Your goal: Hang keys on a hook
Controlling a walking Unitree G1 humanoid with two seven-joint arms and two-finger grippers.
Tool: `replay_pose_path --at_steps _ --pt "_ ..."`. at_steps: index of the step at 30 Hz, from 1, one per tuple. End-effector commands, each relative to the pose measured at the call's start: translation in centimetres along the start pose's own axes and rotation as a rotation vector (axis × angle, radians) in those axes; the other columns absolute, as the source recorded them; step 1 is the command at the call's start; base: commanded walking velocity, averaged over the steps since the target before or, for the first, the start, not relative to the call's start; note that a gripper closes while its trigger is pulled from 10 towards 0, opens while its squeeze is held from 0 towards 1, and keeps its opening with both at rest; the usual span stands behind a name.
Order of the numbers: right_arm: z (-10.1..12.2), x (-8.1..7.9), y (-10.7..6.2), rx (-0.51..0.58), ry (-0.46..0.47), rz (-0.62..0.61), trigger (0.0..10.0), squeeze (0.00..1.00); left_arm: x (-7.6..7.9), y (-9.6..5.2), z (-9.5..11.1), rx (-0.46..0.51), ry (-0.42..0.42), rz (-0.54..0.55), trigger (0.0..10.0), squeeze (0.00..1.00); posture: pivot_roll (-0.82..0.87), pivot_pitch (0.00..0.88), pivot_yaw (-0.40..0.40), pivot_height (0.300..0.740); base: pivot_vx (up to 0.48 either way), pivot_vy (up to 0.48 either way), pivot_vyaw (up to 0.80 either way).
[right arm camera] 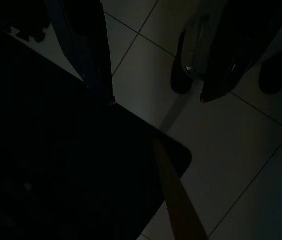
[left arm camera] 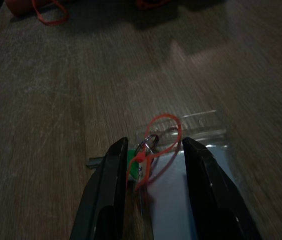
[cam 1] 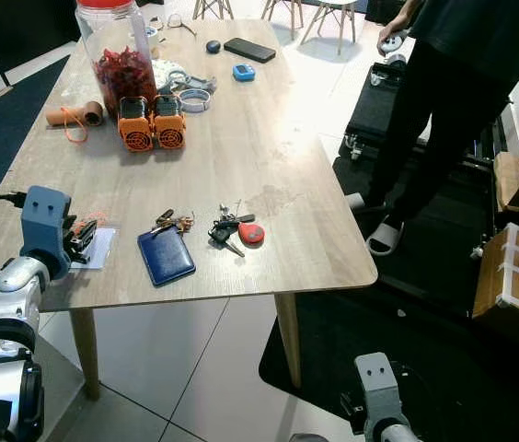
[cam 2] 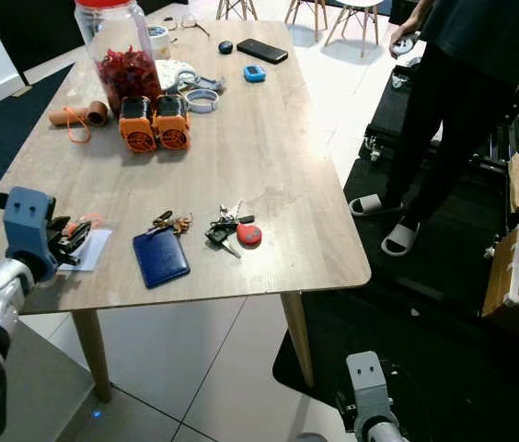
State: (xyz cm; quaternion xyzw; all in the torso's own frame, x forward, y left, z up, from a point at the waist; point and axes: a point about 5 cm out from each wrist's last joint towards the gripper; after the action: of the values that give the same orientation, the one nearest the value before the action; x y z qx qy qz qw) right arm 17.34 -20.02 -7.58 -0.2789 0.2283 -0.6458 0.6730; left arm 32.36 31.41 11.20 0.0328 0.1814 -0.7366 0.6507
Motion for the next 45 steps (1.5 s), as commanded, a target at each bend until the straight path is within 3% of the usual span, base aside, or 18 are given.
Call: replay_pose_path --at_steps 1,4,5,6,8,10,11,12,13,26,32,35,36,38,40,42,44,45 --pt "-0.5 0.0 -0.2 -0.015 0.004 -0.002 10.0 0.00 -0.7 -0.7 -1.0 -0.061 0.026 0.008 10.0 0.00 0.03 0.063 -0.014 0.740 0.000 0.000 0.00" --pt "-0.5 0.0 -0.2 -0.015 0.003 -0.003 10.0 0.00 -0.6 -0.7 -1.1 -0.063 0.027 0.007 10.0 0.00 0.03 0.062 -0.014 0.740 0.000 0.000 0.00" --pt "-0.5 0.0 -0.2 -0.016 0.003 -0.003 10.0 0.00 -0.6 -0.7 -1.2 -0.067 0.031 0.006 9.1 0.00 0.03 0.063 -0.015 0.740 0.000 0.000 0.00" --pt "-0.5 0.0 -0.2 -0.017 0.003 -0.003 10.0 0.00 -0.5 -0.7 -1.2 -0.069 0.033 0.005 5.6 0.00 0.03 0.063 -0.015 0.740 0.000 0.000 0.00" --pt "-0.6 0.1 -0.2 -0.017 0.002 -0.003 10.0 0.00 -0.5 -0.7 -1.2 -0.071 0.035 0.005 5.6 0.00 0.03 0.063 -0.015 0.740 0.000 0.000 0.00" --pt "-0.6 0.1 -0.2 -0.018 0.003 -0.004 10.0 0.00 -0.5 -0.7 -1.3 -0.072 0.035 0.006 2.0 0.00 0.03 0.063 -0.015 0.740 0.000 0.000 0.00" --pt "-0.6 0.1 -0.2 -0.018 0.003 -0.004 10.0 0.00 -0.5 -0.7 -1.3 -0.072 0.035 0.006 2.0 0.00 0.03 0.063 -0.015 0.740 0.000 0.000 0.00" --pt "-0.6 0.1 -0.3 -0.018 0.003 -0.005 10.0 0.00 -0.5 -0.7 -1.3 -0.072 0.035 0.007 0.3 0.00 0.03 0.063 -0.015 0.740 0.000 0.000 0.00" --pt "-0.6 0.1 -0.3 -0.018 0.003 -0.005 10.0 0.00 -0.5 -0.7 -1.2 -0.071 0.035 0.009 0.0 0.00 0.03 0.065 -0.013 0.740 0.000 0.000 0.00" --pt "-0.7 0.0 -0.3 -0.020 0.005 -0.003 10.0 0.00 -0.8 -0.8 -1.0 -0.063 0.033 0.021 0.0 0.00 0.03 0.073 -0.015 0.740 0.000 0.000 0.00" --pt "-0.7 0.0 -0.3 -0.019 0.005 -0.003 10.0 0.00 -1.5 -0.5 0.5 0.041 -0.099 0.039 0.0 0.00 0.04 0.076 -0.017 0.740 0.000 0.000 0.00" --pt "-0.7 0.0 -0.3 -0.020 0.005 -0.001 10.0 0.00 -2.4 -0.2 3.5 0.219 -0.241 0.004 0.0 0.00 0.04 0.075 -0.019 0.740 0.000 0.000 0.00" --pt "-0.7 0.0 -0.3 -0.020 0.005 -0.001 10.0 0.00 -2.4 -0.2 3.5 0.219 -0.241 0.004 0.0 0.00 0.04 0.075 -0.019 0.740 0.000 0.000 0.00" --pt "-0.7 -0.1 -0.3 -0.020 0.006 0.001 10.0 0.00 -3.2 -0.4 5.0 0.306 -0.314 -0.072 0.0 0.00 0.04 0.075 -0.016 0.740 0.000 0.000 0.00" --pt "-0.7 -0.2 -0.2 -0.020 0.007 0.001 10.0 0.00 -3.3 -0.6 5.4 0.328 -0.333 -0.116 0.0 0.00 0.04 0.075 -0.016 0.740 0.000 0.000 0.00" --pt "-0.7 -0.3 -0.2 -0.020 0.007 0.003 10.0 0.00 -3.1 -1.1 5.6 0.355 -0.358 -0.250 0.0 0.00 0.05 0.072 -0.015 0.740 0.000 0.000 0.00" --pt "-0.6 -0.4 -0.2 -0.020 0.008 0.005 10.0 0.00 -2.6 -1.9 5.6 0.376 -0.410 -0.459 0.0 0.00 0.05 0.070 -0.016 0.740 0.000 0.000 0.00" --pt "-0.6 -0.4 -0.2 -0.020 0.008 0.005 10.0 0.00 -2.6 -1.9 5.6 0.376 -0.410 -0.459 0.0 0.00 0.05 0.070 -0.016 0.740 0.000 0.000 0.00"
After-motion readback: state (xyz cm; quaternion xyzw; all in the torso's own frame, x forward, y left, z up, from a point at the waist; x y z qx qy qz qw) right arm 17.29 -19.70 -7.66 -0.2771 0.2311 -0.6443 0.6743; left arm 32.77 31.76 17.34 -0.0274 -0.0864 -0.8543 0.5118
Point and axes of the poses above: a point about 5 cm out from each wrist's last joint towards the gripper, its own y axis pointing out of the wrist towards the gripper, its own z axis along the axis of the wrist's last joint, x = y × z, and after that the axes turned 5 degrees about y, right-handed
